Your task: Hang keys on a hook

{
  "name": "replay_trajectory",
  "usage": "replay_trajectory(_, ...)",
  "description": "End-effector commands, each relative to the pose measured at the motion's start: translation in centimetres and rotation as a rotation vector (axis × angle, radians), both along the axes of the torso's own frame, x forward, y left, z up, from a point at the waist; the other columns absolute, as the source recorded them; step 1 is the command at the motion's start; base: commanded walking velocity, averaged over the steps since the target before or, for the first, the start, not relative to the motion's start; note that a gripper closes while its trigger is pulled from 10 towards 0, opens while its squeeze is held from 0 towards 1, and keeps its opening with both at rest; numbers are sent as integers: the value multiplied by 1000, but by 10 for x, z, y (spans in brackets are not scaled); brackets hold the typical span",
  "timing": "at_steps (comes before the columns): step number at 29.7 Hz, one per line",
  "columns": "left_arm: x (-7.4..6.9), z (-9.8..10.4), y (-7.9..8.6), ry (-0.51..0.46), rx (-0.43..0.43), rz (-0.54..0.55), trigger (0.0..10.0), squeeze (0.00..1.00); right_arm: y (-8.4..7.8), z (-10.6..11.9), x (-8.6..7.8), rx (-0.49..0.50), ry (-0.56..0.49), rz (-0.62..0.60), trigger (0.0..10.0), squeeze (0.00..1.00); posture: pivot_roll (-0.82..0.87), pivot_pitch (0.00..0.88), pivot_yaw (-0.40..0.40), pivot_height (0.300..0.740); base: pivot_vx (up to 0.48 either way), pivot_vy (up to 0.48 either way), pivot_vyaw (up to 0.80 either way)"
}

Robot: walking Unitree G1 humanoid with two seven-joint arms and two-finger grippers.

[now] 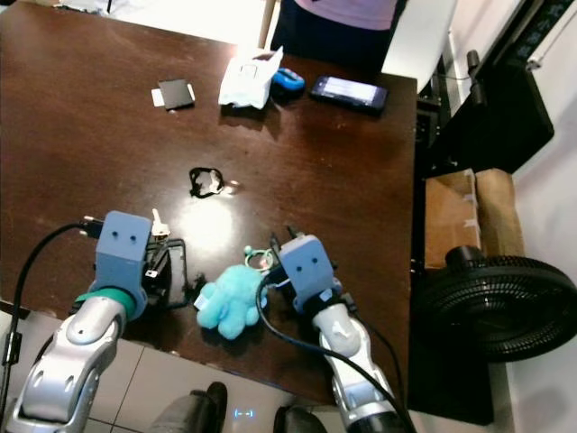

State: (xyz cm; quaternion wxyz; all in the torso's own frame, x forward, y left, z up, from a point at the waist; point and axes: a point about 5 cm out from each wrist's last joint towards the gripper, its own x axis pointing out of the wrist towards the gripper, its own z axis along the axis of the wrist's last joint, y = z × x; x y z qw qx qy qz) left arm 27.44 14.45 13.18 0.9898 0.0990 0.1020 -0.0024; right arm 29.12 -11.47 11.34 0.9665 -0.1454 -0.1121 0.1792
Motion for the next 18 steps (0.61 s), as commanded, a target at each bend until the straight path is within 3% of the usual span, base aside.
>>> replay_trajectory(1, -5, -4, -3, 39, -25, -14, 10000, 0, -3, -7, -3, -7, 27, -5, 10000, 0, 73, 177, 74, 740, 0, 0, 0)
replay_trajectory(6, -5, -3, -4, 44, -36, -15, 10000, 0, -4, -8, -4, -8, 28, -7, 10000, 0, 77, 178, 75, 740, 0, 0, 0)
replay_trajectory(12, 18, 11, 5, -12, -38, 52, 10000, 0, -1, -8, -3, -7, 31, -2, 10000, 0, 75, 179, 72, 740, 0, 0, 0)
replay_trajectory(18, 19, 3, 4, 7, -22, 54, 10000, 0, -2, -9, -4, -7, 35, -7, 10000, 0, 75, 181, 72, 740, 0, 0, 0)
